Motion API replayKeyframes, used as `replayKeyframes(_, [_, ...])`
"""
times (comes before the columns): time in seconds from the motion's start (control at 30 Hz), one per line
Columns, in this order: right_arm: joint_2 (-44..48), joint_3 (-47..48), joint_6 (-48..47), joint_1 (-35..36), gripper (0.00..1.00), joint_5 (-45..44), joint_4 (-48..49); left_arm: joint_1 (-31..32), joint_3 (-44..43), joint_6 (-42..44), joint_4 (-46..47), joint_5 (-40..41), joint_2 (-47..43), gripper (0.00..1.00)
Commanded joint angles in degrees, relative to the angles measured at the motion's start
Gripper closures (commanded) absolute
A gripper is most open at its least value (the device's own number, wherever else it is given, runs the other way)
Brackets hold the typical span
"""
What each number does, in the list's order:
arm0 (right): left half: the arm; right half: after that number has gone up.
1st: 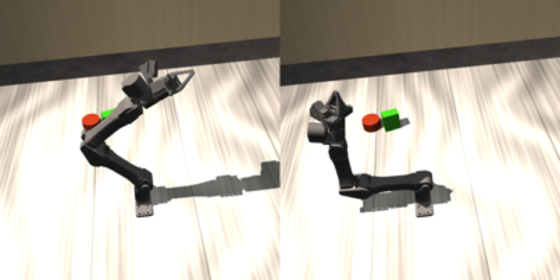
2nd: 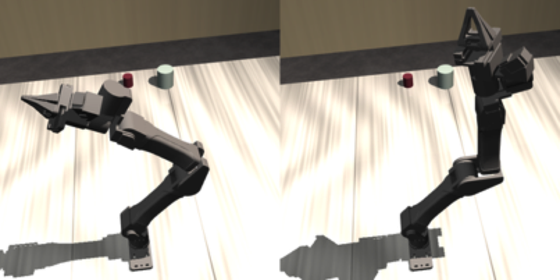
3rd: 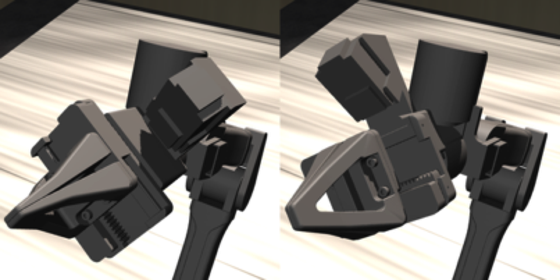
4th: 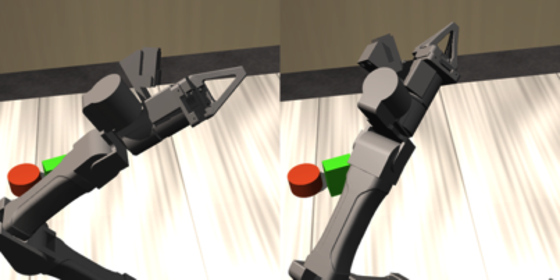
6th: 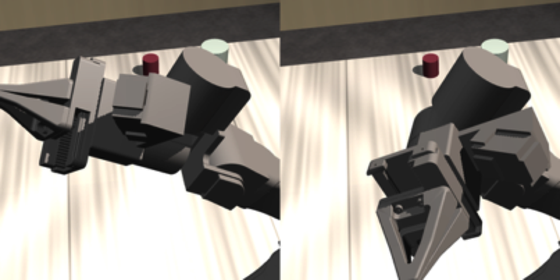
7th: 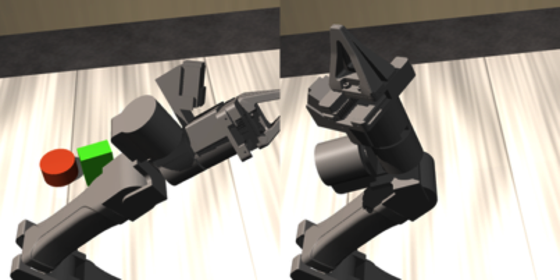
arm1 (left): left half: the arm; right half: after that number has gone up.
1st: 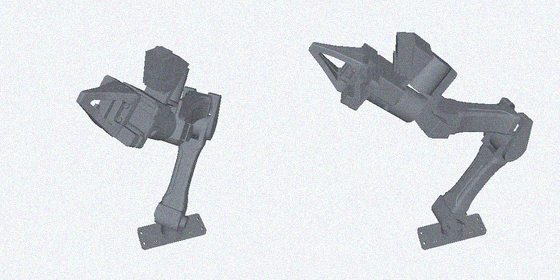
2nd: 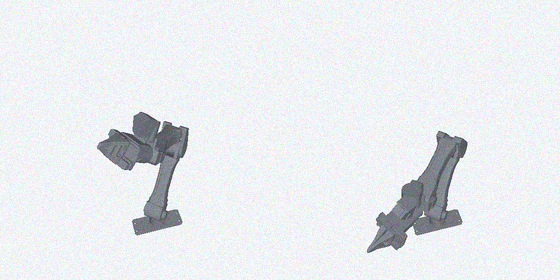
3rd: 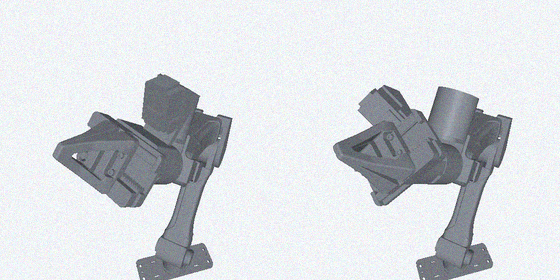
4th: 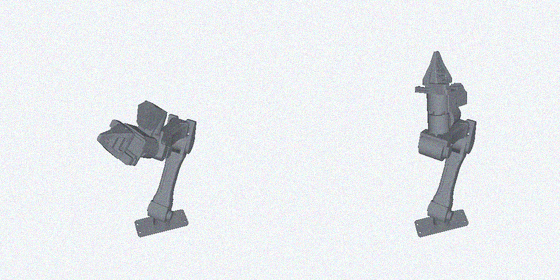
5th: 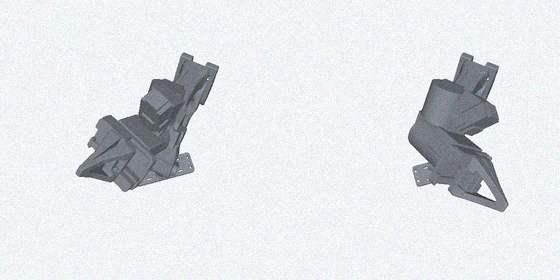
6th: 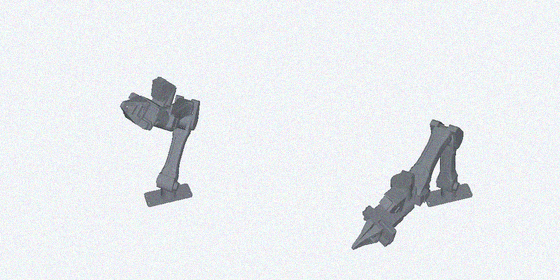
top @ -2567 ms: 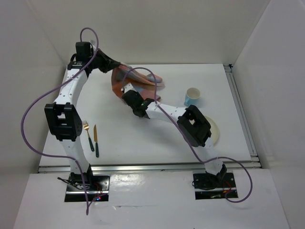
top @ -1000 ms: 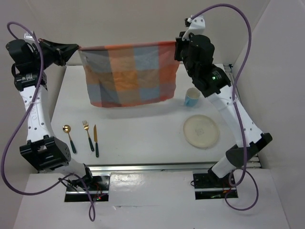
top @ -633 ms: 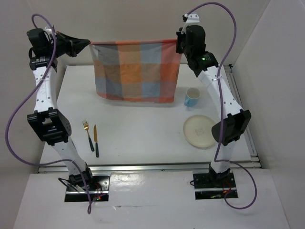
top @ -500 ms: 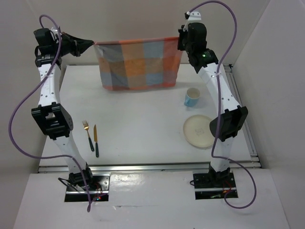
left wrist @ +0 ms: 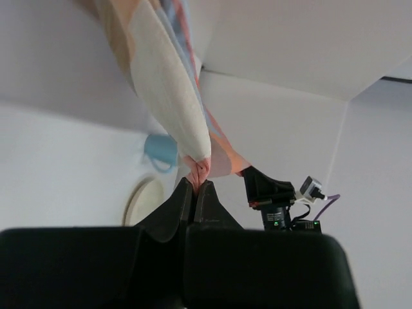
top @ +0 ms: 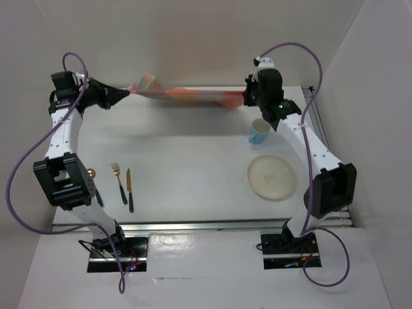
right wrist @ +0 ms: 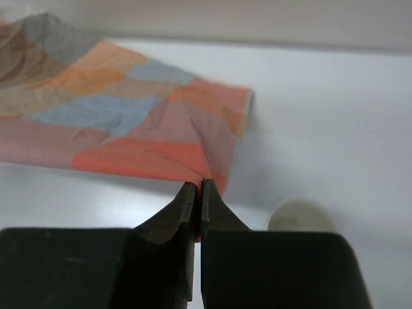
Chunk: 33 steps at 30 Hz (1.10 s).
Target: Set the dinner table for one person
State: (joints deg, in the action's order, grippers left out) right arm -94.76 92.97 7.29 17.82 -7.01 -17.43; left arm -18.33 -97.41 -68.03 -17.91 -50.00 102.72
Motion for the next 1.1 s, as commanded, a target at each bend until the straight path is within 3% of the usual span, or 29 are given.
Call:
replayKeyframes(0.0, [11.7,-12.9,3.8,1.0,1.00,-2.0,3.0,-4.6,13.3,8.3,-2.4,0.8,-11.1,1.00])
replayKeyframes(0.03, [15.8,-15.8,4.7,1.5,0.99,-0.8,2.5,-5.3,16.2,9.8,-3.8,0.8,-13.0,1.00])
replayKeyframes(0.1, [19.1,-23.0,6.0,3.5,0.82,2.4,1.6,-7.1,22.7,15.3,-8.1,1.4,-16.0,0.80])
replayKeyframes(0.13, [21.9,-24.8,6.0,4.5,0.61,3.3,0.5,-8.7,24.4,17.1,-12.6,2.2,-18.4,0.67])
replayKeyframes(0.17, [23.0,-26.2,6.0,5.4,0.30,3.3,-0.4,-9.4,25.6,20.2,-14.6,2.2,-19.3,0.52])
replayKeyframes(0.2, [24.0,-27.2,6.7,7.3,0.25,2.7,-1.5,-10.0,27.4,21.4,-16.0,2.2,-20.0,0.27])
replayKeyframes(0.23, [25.0,-28.6,7.2,8.0,0.21,1.7,-2.3,-10.0,27.4,22.4,-17.4,2.2,-20.0,0.16])
replayKeyframes(0.3, [27.5,-29.4,7.9,8.5,0.08,-0.5,-3.8,-10.0,27.4,25.0,-20.6,1.4,-20.6,0.11])
replayKeyframes(0.43, [28.8,-28.7,9.1,9.1,0.08,-1.0,-4.9,-10.0,25.7,26.5,-23.0,4.2,-20.6,0.08])
replayKeyframes(0.47, [28.8,-28.7,9.8,9.1,0.13,-1.0,-4.9,-10.0,25.7,26.5,-23.0,4.2,-20.6,0.08])
replayKeyframes(0.5, [27.8,-27.9,10.4,9.1,0.21,-0.2,-4.9,-10.0,25.7,27.0,-21.8,5.3,-20.6,0.12])
replayKeyframes(0.53, [27.0,-27.3,11.1,9.1,0.43,0.5,-4.9,-10.0,27.1,27.0,-20.7,5.3,-20.6,0.16])
replayKeyframes(0.57, [26.0,-27.3,11.6,9.7,0.56,1.7,-4.9,-9.1,27.9,27.6,-18.5,5.3,-20.6,0.27])
replayKeyframes(0.6, [23.1,-26.4,12.9,9.7,0.67,2.9,-4.9,-7.3,28.4,28.5,-16.9,6.0,-20.1,0.66])
replayKeyframes(0.63, [21.4,-25.8,13.9,11.2,0.77,4.6,-4.9,-5.9,28.4,29.3,-16.2,6.8,-19.2,0.82])
replayKeyframes(0.67, [19.5,-24.8,14.4,11.9,0.87,5.9,-4.9,-2.6,27.3,30.6,-15.7,8.0,-16.3,0.92])
replayKeyframes(0.7, [15.8,-24.2,16.0,12.8,0.90,6.8,-4.9,-0.8,26.1,32.8,-16.8,12.6,-14.2,1.00])
replayKeyframes(0.8, [8.5,-23.6,19.3,16.0,0.91,10.7,-4.2,5.9,20.9,35.2,-20.4,23.5,-5.4,1.00])
replayKeyframes(0.9, [1.3,-23.6,21.6,17.5,0.93,12.3,-3.6,10.9,19.1,35.9,-21.0,29.3,0.4,1.00])
replayKeyframes(0.93, [-0.4,-23.1,23.2,18.1,0.98,10.9,-3.6,12.1,19.1,35.9,-21.0,33.0,1.6,1.00])
replayKeyframes(1.07, [-7.3,-23.1,25.0,18.1,0.99,4.4,-6.3,16.7,19.1,35.3,-21.6,38.0,6.3,1.00])
